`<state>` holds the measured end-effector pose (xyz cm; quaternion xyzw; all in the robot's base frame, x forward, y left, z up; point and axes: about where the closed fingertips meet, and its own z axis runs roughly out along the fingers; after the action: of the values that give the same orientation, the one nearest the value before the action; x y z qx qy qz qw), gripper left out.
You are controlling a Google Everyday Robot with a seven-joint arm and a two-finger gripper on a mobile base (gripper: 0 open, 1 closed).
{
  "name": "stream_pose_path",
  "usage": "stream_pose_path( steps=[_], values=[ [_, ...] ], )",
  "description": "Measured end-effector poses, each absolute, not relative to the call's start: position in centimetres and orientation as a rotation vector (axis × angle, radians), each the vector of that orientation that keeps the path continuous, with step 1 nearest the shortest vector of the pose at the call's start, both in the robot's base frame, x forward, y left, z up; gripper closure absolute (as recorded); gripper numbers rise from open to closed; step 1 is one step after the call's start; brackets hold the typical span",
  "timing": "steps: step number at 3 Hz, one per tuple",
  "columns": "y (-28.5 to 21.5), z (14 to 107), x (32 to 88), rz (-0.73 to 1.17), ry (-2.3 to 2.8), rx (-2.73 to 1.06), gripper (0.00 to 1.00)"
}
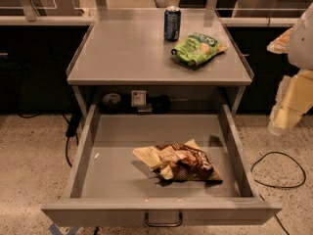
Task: Pick brown chip bag from top drawer and place on counter
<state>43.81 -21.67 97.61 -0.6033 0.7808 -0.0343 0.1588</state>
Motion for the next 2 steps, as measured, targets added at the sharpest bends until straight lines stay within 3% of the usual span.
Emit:
stream_pose_path(
  steps=[2],
  values=[
    [-21.52, 96.18, 44.19, -0.054, 2.236, -1.704, 0.0]
  ],
)
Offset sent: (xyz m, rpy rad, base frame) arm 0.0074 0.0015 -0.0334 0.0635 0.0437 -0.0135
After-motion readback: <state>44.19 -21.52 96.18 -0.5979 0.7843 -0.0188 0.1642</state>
